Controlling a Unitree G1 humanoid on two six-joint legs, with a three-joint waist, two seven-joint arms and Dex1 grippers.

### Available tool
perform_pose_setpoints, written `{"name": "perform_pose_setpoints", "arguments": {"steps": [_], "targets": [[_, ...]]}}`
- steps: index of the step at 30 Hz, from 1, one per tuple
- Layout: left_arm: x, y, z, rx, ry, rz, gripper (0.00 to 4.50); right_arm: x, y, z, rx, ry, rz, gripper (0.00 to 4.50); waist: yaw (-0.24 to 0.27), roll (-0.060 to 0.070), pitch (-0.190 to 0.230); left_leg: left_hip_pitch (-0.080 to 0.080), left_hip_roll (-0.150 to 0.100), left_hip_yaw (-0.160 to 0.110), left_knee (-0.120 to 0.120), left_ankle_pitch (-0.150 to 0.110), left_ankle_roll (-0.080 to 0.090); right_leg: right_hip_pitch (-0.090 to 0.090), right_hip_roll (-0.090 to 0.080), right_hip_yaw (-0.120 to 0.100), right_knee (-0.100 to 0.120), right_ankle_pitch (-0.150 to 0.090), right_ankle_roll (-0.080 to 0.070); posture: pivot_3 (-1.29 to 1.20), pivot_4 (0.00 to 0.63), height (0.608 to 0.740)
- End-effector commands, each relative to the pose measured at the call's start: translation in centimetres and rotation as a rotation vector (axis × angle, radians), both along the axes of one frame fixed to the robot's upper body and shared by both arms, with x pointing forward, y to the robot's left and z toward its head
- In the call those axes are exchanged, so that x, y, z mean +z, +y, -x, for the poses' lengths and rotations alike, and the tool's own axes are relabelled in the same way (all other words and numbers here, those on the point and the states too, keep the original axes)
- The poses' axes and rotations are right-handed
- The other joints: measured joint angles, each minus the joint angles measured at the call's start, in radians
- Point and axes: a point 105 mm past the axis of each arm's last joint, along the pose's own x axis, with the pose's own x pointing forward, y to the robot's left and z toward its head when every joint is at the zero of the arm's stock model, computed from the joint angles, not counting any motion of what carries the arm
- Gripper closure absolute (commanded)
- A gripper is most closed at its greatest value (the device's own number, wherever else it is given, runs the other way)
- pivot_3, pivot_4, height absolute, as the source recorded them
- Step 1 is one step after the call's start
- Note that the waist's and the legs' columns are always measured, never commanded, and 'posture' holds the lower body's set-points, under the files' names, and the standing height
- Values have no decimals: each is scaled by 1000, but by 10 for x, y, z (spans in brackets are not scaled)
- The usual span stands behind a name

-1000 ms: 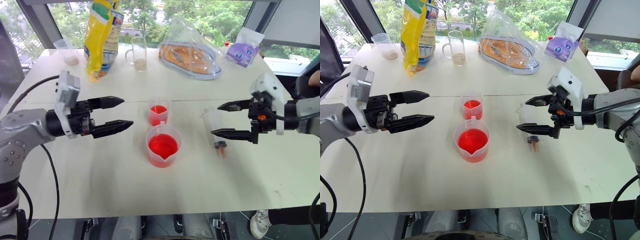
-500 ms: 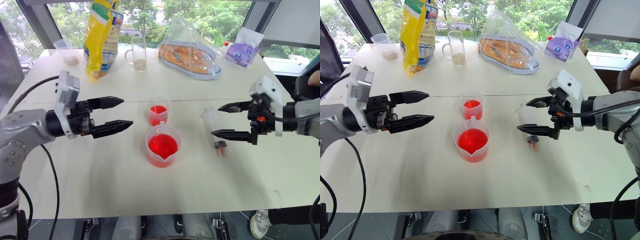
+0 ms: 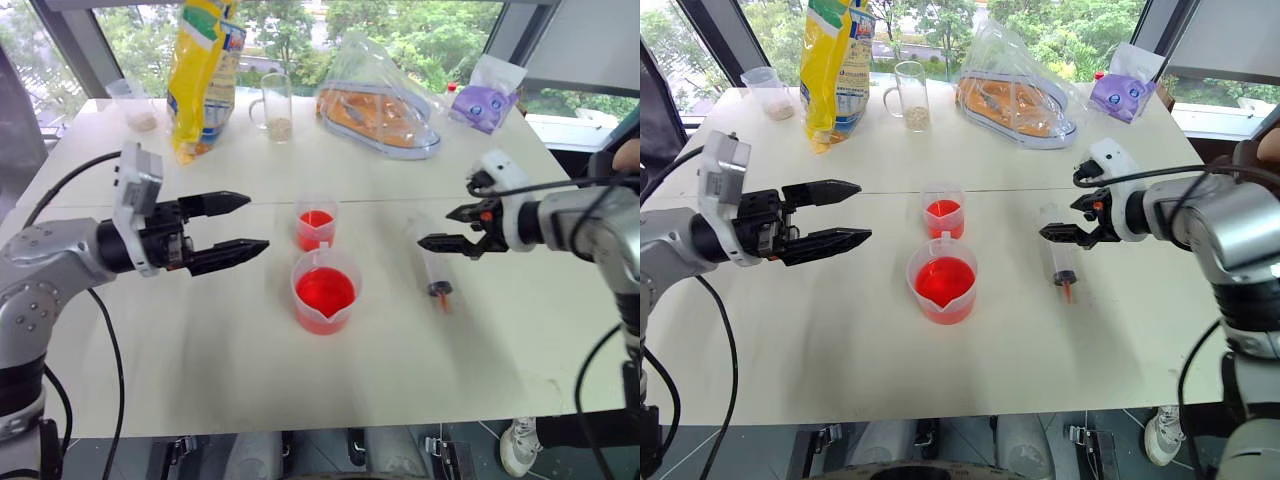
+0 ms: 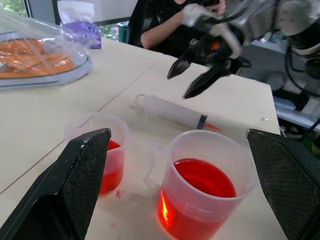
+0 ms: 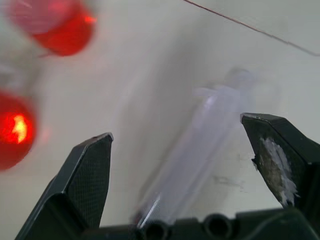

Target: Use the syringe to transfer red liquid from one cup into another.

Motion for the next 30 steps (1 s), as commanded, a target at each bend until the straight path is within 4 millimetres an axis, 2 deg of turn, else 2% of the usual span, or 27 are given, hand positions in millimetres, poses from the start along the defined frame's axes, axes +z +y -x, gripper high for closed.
{"name": "perform_pose_setpoints", "arguments": {"steps": [1, 10, 20, 23, 27, 28, 30], "targets": [[7, -3, 2, -12, -53, -11, 0, 0, -11, -8, -125, 46, 4, 46, 1, 0, 0, 0, 0, 0, 0, 0, 0, 0, 0, 0, 0, 1, 1, 0, 150, 740], [2, -7, 3, -18, -60, -6, 0, -21, 8, -9, -185, 224, -59, 46, -3, 0, 0, 0, 0, 0, 0, 0, 1, 0, 0, 0, 0, 2, 3, 0, 150, 740], [1, -9, 5, -14, -75, 5, 0, -47, 17, -16, -192, 271, -10, 46, -2, 0, 0, 0, 0, 0, 0, 0, 1, 0, 0, 0, 1, 2, 3, 0, 150, 740], [1, -9, 5, -11, -78, 8, 0, -52, 17, -17, -176, 258, 17, 851, -4, 0, 0, 0, 0, 0, 0, 0, 1, 0, 0, 0, 1, 2, 3, 0, 150, 740], [0, -10, 4, -10, -81, 5, 0, -60, 19, -19, -148, 239, 44, 2803, -9, -1, -1, 1, 0, 0, 0, 0, 1, 0, 1, 0, 1, 2, 3, 0, 150, 740], [1, -10, 4, -10, -82, 4, 0, -59, 20, -19, -142, 235, 44, 3068, -9, -2, -1, 1, 0, 0, 0, 0, 1, 0, 1, 0, 1, 2, 3, 0, 150, 740], [2, -9, 4, -10, -82, 2, 0, -57, 20, -19, -131, 218, 49, 3091, -9, -2, -1, 1, 1, 0, 0, 0, 1, 1, 1, 0, 1, 2, 3, 0, 150, 740]]}}
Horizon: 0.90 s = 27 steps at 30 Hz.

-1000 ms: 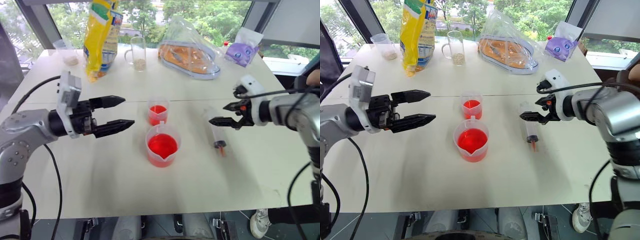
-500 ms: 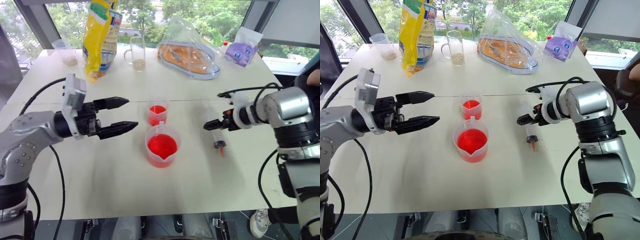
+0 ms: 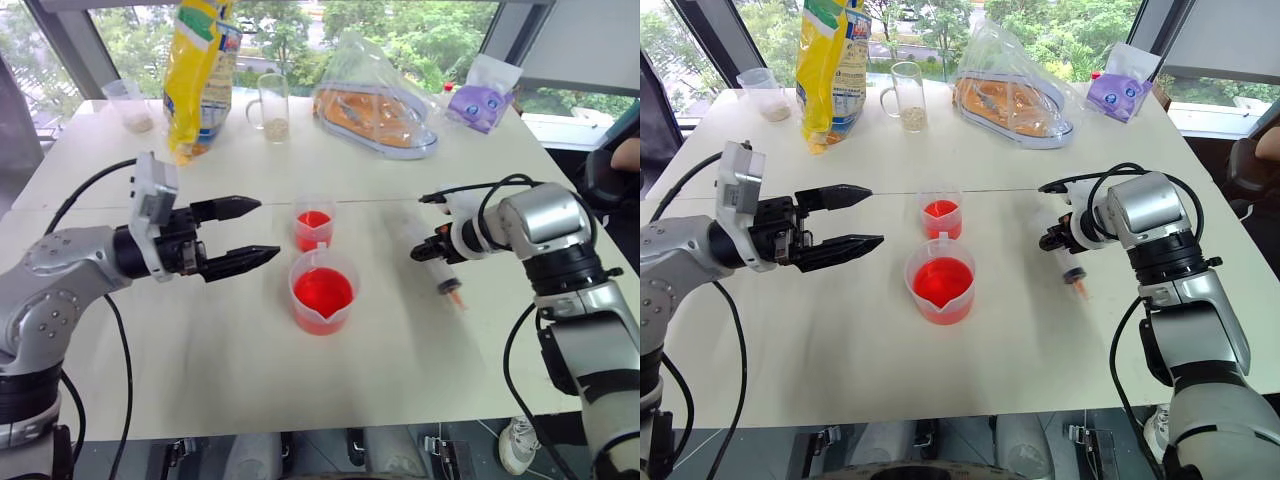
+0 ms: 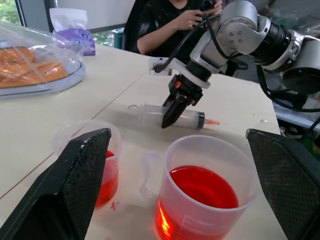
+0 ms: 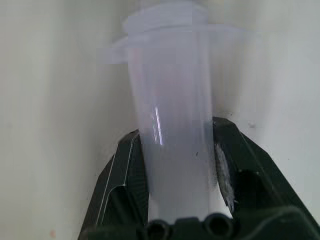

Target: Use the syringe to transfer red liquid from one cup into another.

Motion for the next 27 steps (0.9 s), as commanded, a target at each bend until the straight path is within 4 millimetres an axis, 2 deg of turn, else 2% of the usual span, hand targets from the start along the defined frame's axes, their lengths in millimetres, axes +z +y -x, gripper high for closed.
{"name": "perform_pose_setpoints", "arguments": {"steps": [1, 3, 7, 11, 14, 18, 20, 23, 25, 27], "targets": [[9, -1, 4, -5, -55, -6, 0, 5, 3, -1, 40, -46, 12, 3091, 1, 0, 0, 0, 0, 0, 0, 0, 0, 0, 0, 0, 0, 0, 0, 0, 150, 740], [11, 0, 3, -5, -58, -9, 0, 27, 1, -10, 63, -166, 21, 3091, 2, 0, 0, 0, 0, 0, 0, 0, 0, 0, 0, 0, 0, 0, 0, 0, 150, 740], [17, 1, 2, -11, -66, -10, 0, 83, 16, -15, 169, -397, -135, 3091, 5, 1, 0, 0, 0, 0, 0, 0, 0, 0, 0, 0, 0, 0, 0, 0, 150, 740], [23, 0, -2, -28, -75, -5, 0, 130, 32, -5, 318, -659, -227, 3091, 8, 1, 0, -1, 0, 0, 0, 0, 0, -1, 0, 0, 0, 0, 0, 0, 150, 740], [29, -3, -7, -57, -86, -11, 0, 172, 53, 19, 482, -989, -324, 3091, 11, 0, 0, -1, 0, -1, -1, 0, 0, 0, 0, -1, 0, 0, 0, 0, 150, 740], [34, -5, -12, -85, -91, -22, 0, 178, 80, 47, 624, -1091, -442, 3091, 7, 0, 0, -1, -1, -1, -1, 0, 0, 0, 0, -1, -1, 1, 2, 0, 150, 740], [36, -7, -14, -100, -96, -29, 0, 187, 96, 63, 675, -1129, -586, 3091, 5, 0, 1, -1, -1, -1, 0, 0, 0, 0, 0, -1, 0, 1, 2, 0, 150, 740], [39, -8, -16, -121, -97, -36, 0, 195, 112, 84, 751, -1094, -820, 3091, 6, 1, 1, -1, 0, -2, 0, 0, -1, 0, 0, -1, 1, 1, 2, 0, 150, 740], [40, -9, -16, -133, -97, -38, 0, 193, 118, 95, 800, -1073, -893, 3091, 7, 1, 1, -1, 0, -2, 0, 0, -1, 0, 0, -1, 1, 1, 2, 0, 150, 740], [42, -11, -16, -151, -93, -41, 0, 184, 126, 105, 864, -1057, -925, 3091, 11, 1, 1, -1, 0, -2, 0, 0, -1, 0, 0, -1, 0, 1, 2, 0, 150, 740]]}}
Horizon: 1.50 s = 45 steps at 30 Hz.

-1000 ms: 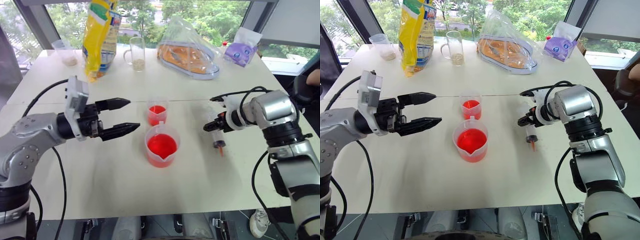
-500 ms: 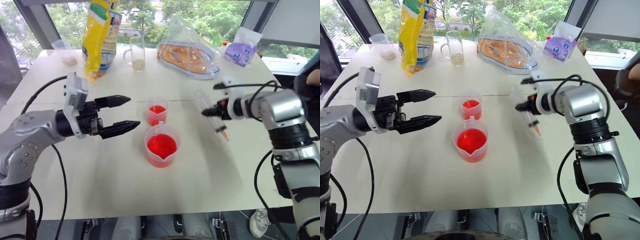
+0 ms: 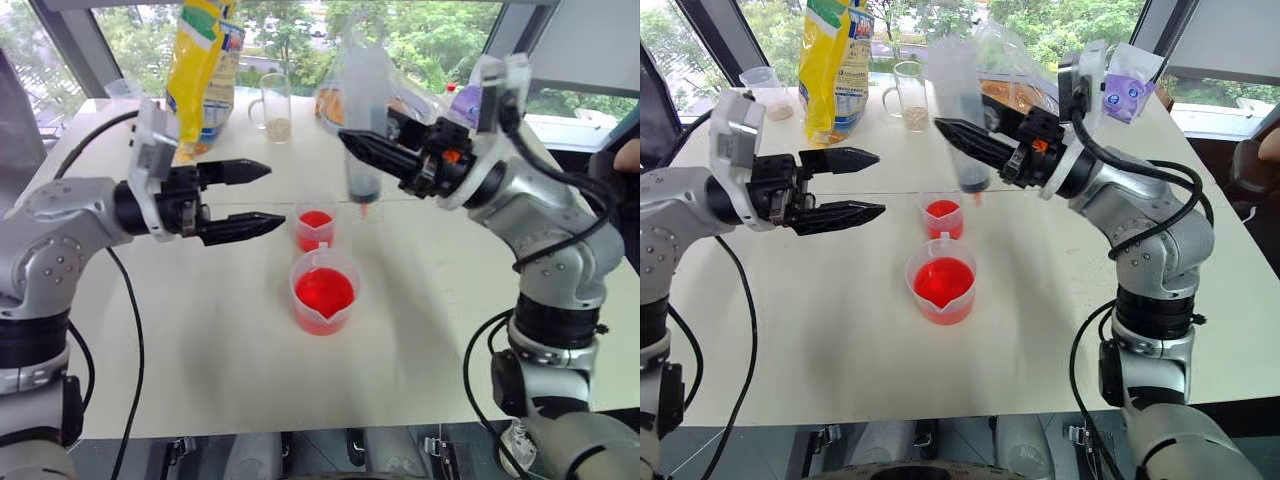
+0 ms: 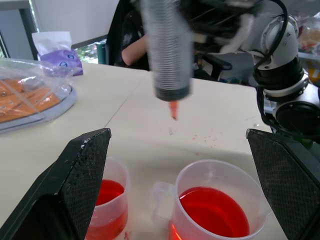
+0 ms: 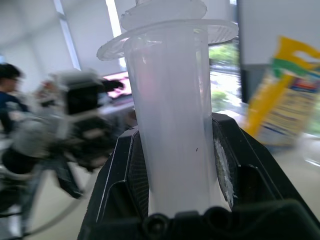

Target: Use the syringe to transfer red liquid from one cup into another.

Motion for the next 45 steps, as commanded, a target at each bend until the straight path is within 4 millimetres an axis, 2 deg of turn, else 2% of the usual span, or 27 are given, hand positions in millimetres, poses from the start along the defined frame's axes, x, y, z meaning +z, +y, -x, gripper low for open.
{"name": "perform_pose_setpoints", "arguments": {"steps": [1, 6, 13, 16, 20, 30, 36, 45], "targets": [[9, -2, 3, -30, -31, -17, 0, -4, 8, 24, 110, -59, -22, 3091, 2, 0, 0, 0, -1, 0, 0, 0, 0, 0, 0, 0, 0, 0, 0, 0, 150, 740], [14, -6, 5, -64, -27, -26, 0, -33, 18, 28, 161, -38, 22, 3091, -2, 0, 0, 0, -1, 0, 0, 0, 0, 0, -1, 0, -1, 0, 0, 0, 150, 740], [19, -13, 10, -117, 6, -7, 0, -79, 25, 21, 186, 4, 93, 3091, -2, 0, 0, 0, -1, 0, 0, 0, 0, 0, 0, 0, 0, 0, 0, 0, 150, 740], [12, -14, 15, -128, 32, -27, 0, -99, 24, 18, 181, 8, 133, 3091, -2, 0, 0, 0, -1, 0, 0, 0, 0, 0, 0, 0, 0, 0, 0, 0, 150, 740], [3, -13, 21, -125, 68, -37, 0, -114, 23, 15, 171, 7, 165, 3091, -2, 0, 0, 0, -1, 0, 0, 0, 0, 0, 0, 0, 0, 0, 0, 0, 150, 740], [-7, -22, 26, -134, 100, -19, 0, -129, 22, 12, 161, 7, 205, 3091, -1, 0, 0, 1, -1, -1, 1, 0, 0, 1, 0, 0, 0, 0, 0, 0, 150, 740], [-11, -23, 33, -163, 127, -34, 0, -130, 22, 10, 154, 2, 211, 3091, -1, 0, 0, 1, 0, -1, 1, 0, 0, 1, 0, 0, 0, 0, 0, 0, 150, 740], [-6, -25, 37, -186, 135, -3, 0, -133, 22, 11, 165, 11, 220, 3091, -1, 0, 0, 2, 0, -1, 1, 0, 0, 2, 0, 0, 0, 0, 0, 0, 150, 740]]}}
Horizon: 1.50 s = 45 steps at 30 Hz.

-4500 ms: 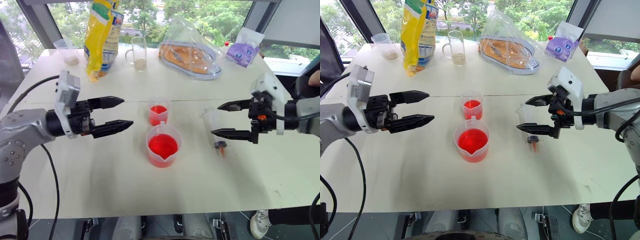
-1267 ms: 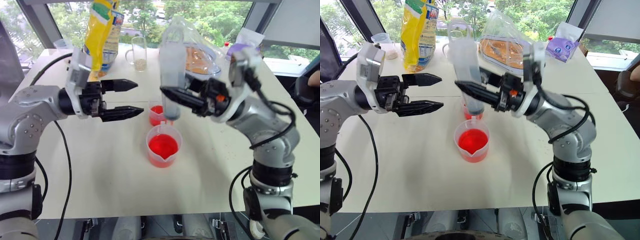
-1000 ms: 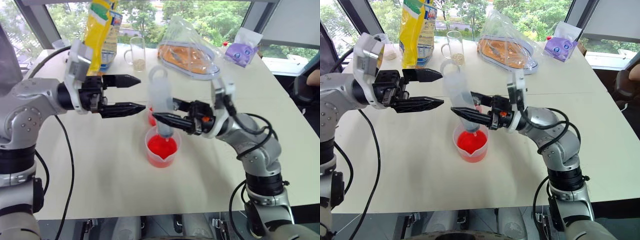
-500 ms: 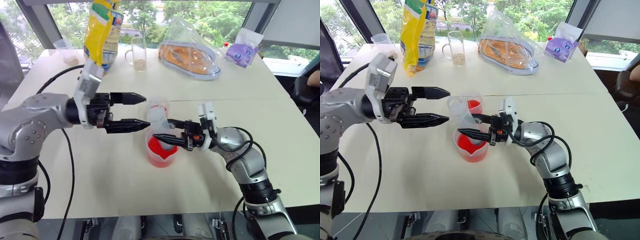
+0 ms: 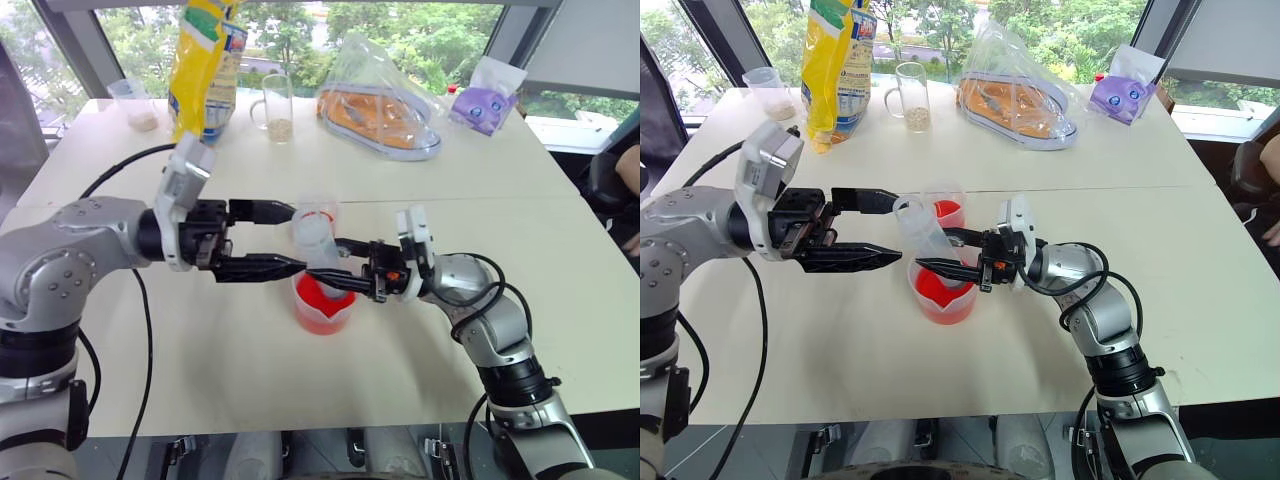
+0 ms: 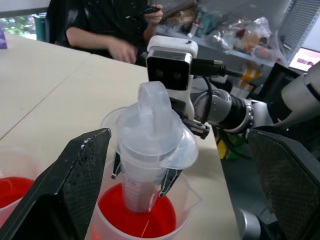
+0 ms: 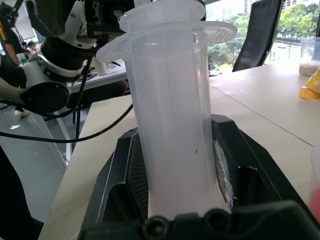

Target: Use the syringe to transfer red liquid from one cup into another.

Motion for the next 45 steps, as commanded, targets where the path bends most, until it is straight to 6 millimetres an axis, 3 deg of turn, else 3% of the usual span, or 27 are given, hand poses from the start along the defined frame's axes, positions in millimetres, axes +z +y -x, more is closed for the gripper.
{"name": "perform_pose_setpoints", "arguments": {"steps": [1, 9, 13, 19, 25, 34, 45], "targets": [[12, -1, 5, -15, -36, 33, 0, -2, 1, 2, 13, -5, 18, 3091, 0, 0, 0, 0, 0, 0, 0, 0, 0, 0, 0, 0, 0, 0, 0, 0, 150, 740], [15, -3, 4, -18, -29, 52, 0, -3, 0, 3, 19, -5, 27, 3091, 0, 0, 0, 0, 0, 0, 0, 0, 0, 0, 0, 0, 0, 0, 0, 0, 150, 740], [13, -5, 4, -21, -22, 56, 1224, -3, 0, 3, 20, -6, 34, 3091, 0, 0, 0, 0, 0, 0, 0, 0, 0, 0, 0, 0, 0, 0, 0, 0, 150, 740], [14, -6, 3, -23, -20, 67, 4441, -4, -1, 4, 25, -3, 40, 3091, 0, 0, 0, 0, 0, 0, 0, 0, 0, 0, 0, 0, 0, 0, 0, 0, 150, 740], [14, -8, 0, -12, -34, 67, 4441, -4, 0, 7, 35, 14, 39, 3091, 0, 0, 0, 0, 0, 0, 0, 0, 0, 0, 0, 0, 0, 0, 0, 0, 150, 740], [37, -3, -7, 4, -76, 101, 4441, -11, 2, 5, 62, 68, 53, 3091, 0, 0, 0, 0, 0, 0, 0, 0, 0, 0, 0, 0, 0, 0, 0, 0, 150, 740], [49, 2, -10, 27, -113, 106, 4441, -23, 5, 4, 92, 115, 76, 3091, 0, 0, 0, 0, 0, 0, 0, 0, 0, 0, 0, 0, 0, 0, 0, 0, 150, 740]]}}
